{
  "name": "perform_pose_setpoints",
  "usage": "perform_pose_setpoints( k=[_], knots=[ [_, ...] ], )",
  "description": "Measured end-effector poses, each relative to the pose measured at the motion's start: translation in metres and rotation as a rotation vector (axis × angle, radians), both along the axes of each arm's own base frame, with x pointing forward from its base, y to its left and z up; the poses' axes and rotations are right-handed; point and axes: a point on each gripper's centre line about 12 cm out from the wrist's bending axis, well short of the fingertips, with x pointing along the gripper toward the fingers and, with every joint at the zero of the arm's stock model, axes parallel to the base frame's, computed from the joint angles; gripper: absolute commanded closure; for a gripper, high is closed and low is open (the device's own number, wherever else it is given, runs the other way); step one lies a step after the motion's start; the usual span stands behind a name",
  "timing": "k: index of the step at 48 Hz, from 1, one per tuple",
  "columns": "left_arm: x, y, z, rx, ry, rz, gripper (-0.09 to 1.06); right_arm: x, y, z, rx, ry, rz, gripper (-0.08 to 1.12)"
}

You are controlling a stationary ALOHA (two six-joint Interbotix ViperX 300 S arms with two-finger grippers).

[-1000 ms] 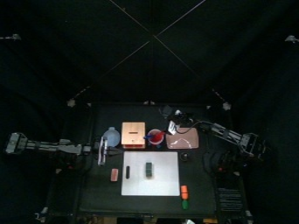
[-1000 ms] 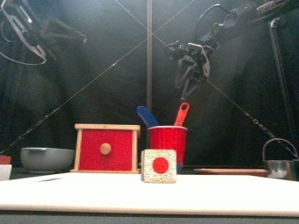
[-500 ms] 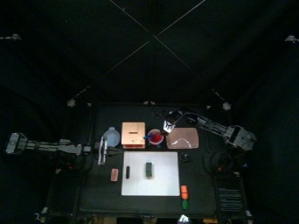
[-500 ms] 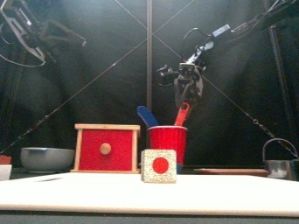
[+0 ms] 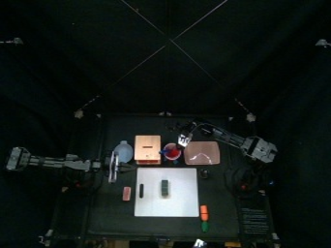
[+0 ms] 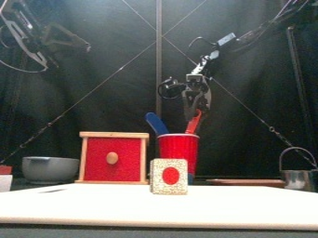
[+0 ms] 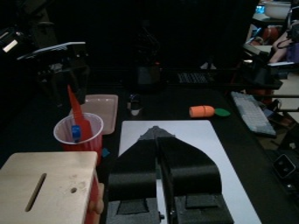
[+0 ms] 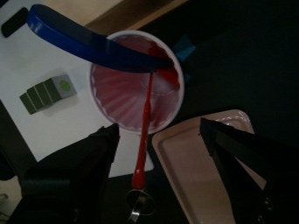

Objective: Cut the sushi into 4 pieces with the knife
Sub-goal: Pick up the knife at its handle with right hand

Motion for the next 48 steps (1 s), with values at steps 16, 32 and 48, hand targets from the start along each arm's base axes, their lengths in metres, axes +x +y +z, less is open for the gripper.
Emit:
perform_pose_setpoints(
  k=[16, 32, 48],
  knots=[
    [-0.001, 0.0, -0.002, 0.0, 0.005, 0.002, 0.69, 0.001, 0.001, -0.008, -0.01, 0.046, 0.02, 0.22],
    [-0.001, 0.001, -0.002, 0.0, 0.005, 0.005, 0.69, 0.008, 0.0, -0.005, -0.001, 0.059, 0.035, 0.67],
    [-0.001, 0.001, -0.003, 0.0, 0.008, 0.005, 0.69, 0.018, -0.004, 0.025, 0.013, 0.068, 0.08, 1.01]
  ],
)
